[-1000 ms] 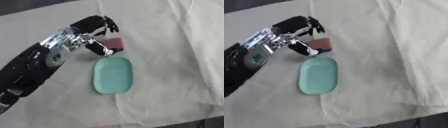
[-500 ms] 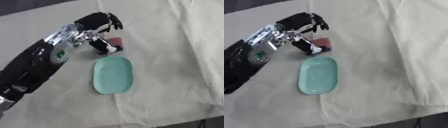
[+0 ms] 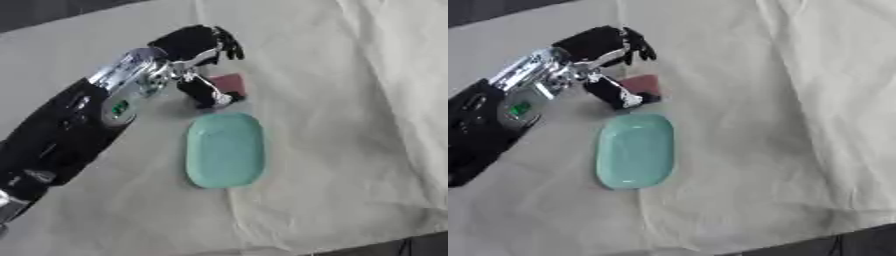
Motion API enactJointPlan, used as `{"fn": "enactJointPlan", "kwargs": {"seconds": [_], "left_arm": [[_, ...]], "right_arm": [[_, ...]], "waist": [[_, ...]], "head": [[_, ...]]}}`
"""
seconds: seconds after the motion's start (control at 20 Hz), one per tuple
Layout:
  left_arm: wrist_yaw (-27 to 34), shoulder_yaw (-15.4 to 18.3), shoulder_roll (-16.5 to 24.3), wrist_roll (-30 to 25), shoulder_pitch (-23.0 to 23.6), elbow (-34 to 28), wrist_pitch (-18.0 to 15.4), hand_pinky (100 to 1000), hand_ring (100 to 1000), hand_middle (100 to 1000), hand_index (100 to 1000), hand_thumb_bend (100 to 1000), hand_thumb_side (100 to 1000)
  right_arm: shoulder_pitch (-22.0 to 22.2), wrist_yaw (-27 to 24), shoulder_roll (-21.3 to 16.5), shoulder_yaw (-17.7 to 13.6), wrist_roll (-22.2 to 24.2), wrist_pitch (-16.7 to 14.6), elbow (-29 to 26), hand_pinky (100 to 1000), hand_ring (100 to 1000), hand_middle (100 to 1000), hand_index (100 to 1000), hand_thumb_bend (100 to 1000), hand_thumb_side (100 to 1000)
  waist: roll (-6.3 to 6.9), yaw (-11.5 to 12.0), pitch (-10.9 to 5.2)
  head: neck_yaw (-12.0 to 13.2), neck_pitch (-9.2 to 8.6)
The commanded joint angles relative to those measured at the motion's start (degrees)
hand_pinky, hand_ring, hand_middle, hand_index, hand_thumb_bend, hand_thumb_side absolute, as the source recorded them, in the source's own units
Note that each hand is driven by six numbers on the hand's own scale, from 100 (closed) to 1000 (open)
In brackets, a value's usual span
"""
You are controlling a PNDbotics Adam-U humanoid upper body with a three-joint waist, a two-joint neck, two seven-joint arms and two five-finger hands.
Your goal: Pick up objects on the table and place them in the box.
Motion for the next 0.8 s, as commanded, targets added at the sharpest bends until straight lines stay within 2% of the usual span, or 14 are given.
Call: {"fn": "enactJointPlan", "kwargs": {"seconds": [0.05, 0.8], "left_arm": [[-0.45, 1.06, 0.55, 0.18, -0.45, -0.33, 0.04, 453, 556, 635, 794, 385, 413], [-0.51, 1.93, -0.04, 0.42, 0.14, 2.59, 0.31, 453, 552, 627, 793, 374, 433]], "right_arm": [[-0.73, -0.17, -0.66, -0.05, 0.17, -0.08, -1.49, 396, 605, 852, 853, 100, 480], [-1.95, -0.14, -0.44, 0.32, 0.53, -0.32, -1.49, 396, 604, 850, 846, 100, 479]], "waist": [[-0.4, -0.03, -0.8], [-0.49, -0.92, -0.09]], "head": [[-0.3, -0.2], [-0.42, -0.44]]}}
